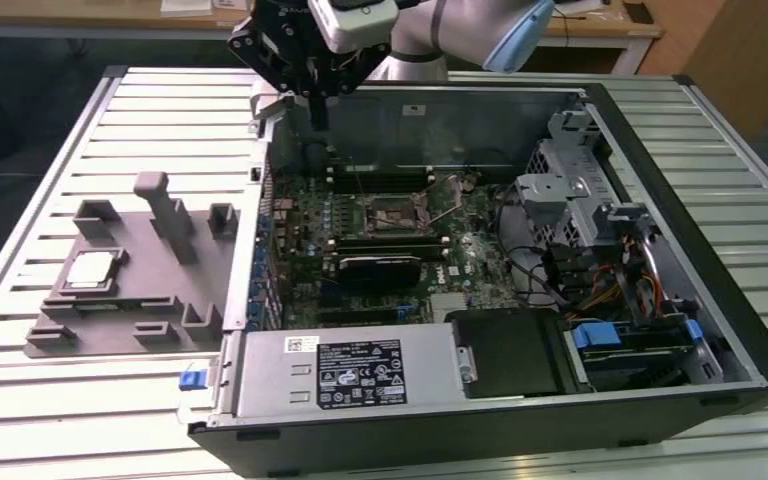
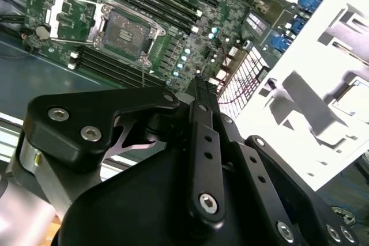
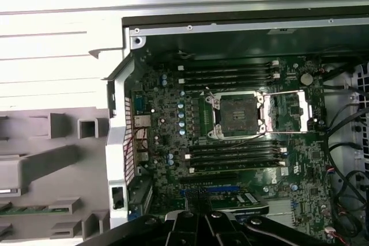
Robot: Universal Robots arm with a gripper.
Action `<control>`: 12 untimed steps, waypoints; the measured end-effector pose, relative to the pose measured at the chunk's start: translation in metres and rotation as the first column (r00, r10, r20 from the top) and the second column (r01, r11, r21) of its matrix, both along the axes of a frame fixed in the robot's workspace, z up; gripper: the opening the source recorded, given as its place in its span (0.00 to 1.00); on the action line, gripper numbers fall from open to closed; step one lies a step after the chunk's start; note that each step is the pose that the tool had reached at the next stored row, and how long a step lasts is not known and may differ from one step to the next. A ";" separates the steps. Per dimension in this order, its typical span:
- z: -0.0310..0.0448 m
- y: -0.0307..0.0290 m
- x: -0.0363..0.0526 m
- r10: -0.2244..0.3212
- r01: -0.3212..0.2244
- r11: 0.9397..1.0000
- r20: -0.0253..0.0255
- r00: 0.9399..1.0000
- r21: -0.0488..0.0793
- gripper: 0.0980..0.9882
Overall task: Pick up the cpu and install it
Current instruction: 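Reach for the cpu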
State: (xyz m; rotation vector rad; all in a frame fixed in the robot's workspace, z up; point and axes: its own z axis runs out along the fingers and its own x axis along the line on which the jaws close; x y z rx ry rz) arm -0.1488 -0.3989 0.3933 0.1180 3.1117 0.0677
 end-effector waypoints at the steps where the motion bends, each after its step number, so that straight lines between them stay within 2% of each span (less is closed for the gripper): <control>1: 0.0000 0.0000 -0.0011 0.000 0.000 1.000 0.000 1.000 0.000 0.01; 12: 0.0000 0.0000 -0.0137 0.000 0.000 1.000 0.001 1.000 0.000 0.01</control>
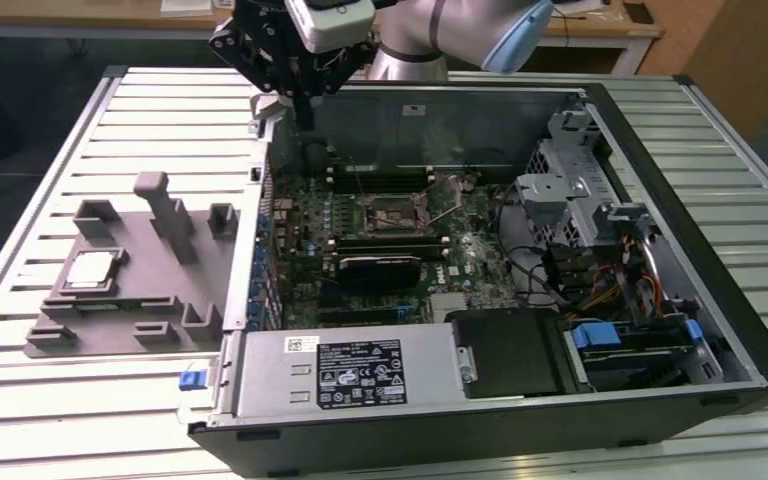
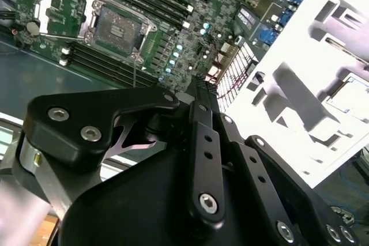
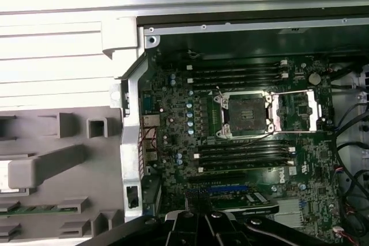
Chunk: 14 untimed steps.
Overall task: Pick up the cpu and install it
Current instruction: 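Reach for the cpu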
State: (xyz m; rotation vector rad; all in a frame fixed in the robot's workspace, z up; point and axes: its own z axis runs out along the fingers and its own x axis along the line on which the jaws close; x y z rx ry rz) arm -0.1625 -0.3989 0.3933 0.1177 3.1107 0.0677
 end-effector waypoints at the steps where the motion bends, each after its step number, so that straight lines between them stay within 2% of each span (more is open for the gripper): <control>1: 0.0000 0.0000 -0.0012 0.000 0.000 1.000 0.000 1.000 0.000 0.01; 14: 0.0000 0.0000 -0.0157 0.000 0.000 1.000 0.001 1.000 0.000 0.01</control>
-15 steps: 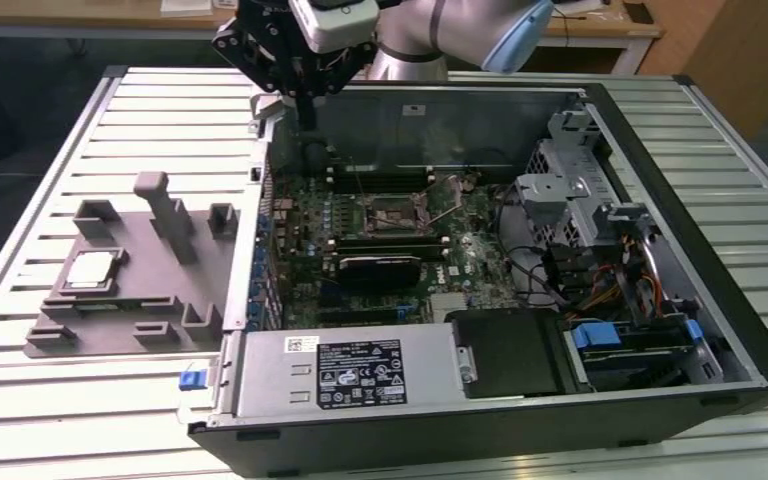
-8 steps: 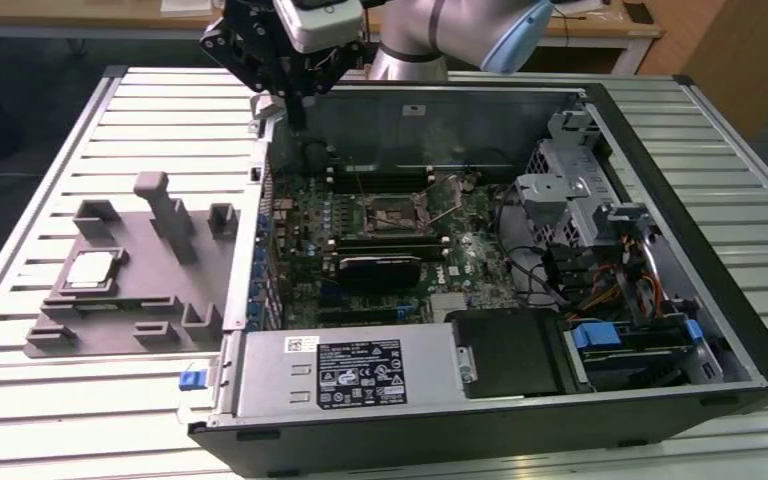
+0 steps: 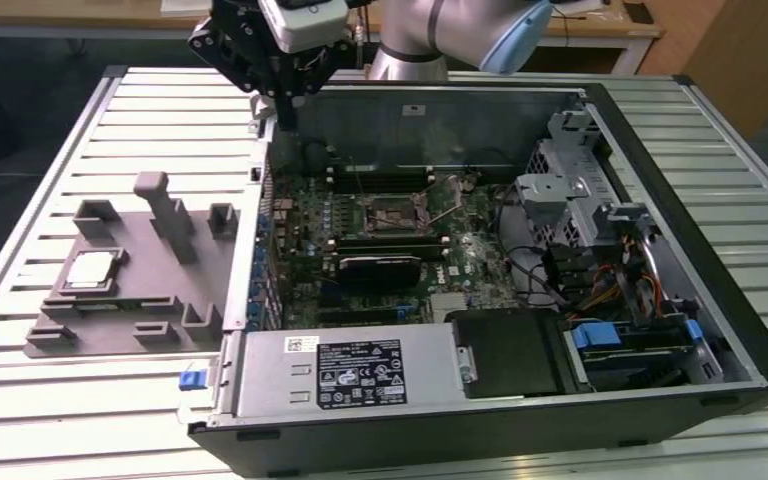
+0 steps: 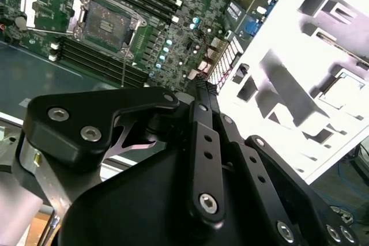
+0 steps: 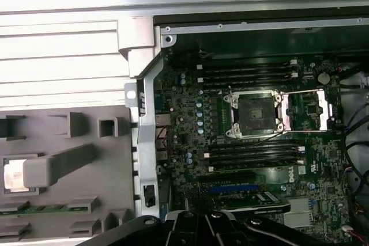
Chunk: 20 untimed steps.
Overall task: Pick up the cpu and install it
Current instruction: 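Reach for the cpu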
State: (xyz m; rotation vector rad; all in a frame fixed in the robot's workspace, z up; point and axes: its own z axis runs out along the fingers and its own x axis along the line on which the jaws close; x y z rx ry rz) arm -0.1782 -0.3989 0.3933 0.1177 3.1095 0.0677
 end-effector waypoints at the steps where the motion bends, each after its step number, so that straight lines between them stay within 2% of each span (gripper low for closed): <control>1: 0.0000 0.0000 -0.0011 0.000 0.000 1.000 0.000 1.000 0.000 0.01; 11: 0.0000 0.0000 -0.0144 0.000 0.000 1.000 0.000 1.000 0.000 0.01; 20: -0.0005 0.0000 -0.0298 0.000 0.000 1.000 0.000 1.000 0.000 0.01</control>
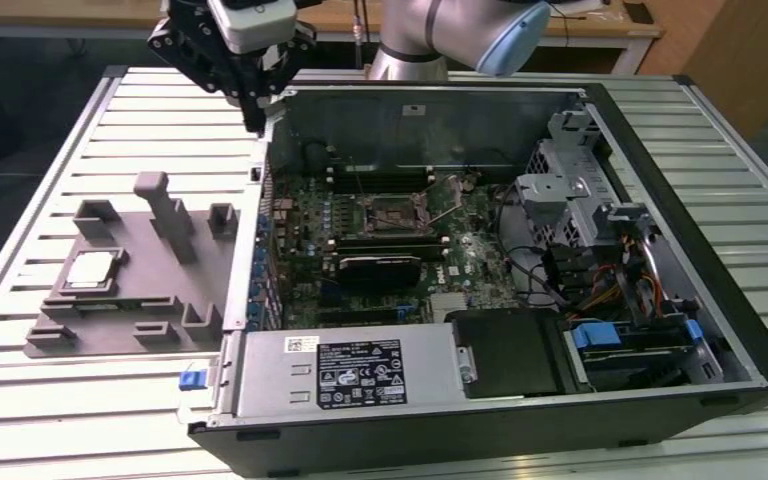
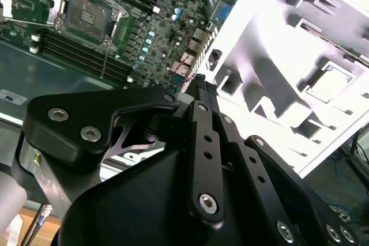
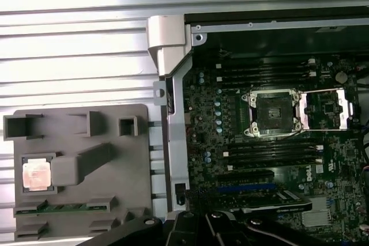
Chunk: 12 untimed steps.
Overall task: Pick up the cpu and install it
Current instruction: 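Reach for the cpu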
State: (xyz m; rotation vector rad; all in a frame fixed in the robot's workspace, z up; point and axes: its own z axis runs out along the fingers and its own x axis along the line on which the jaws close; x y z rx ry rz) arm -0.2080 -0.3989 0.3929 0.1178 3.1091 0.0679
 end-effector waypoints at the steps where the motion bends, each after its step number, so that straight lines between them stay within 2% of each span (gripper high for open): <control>1: -0.0001 0.0000 -0.0020 0.000 0.000 1.000 0.000 1.000 0.000 0.01; 12: -0.0004 0.0000 -0.0236 0.000 0.000 1.000 0.000 1.000 0.000 0.01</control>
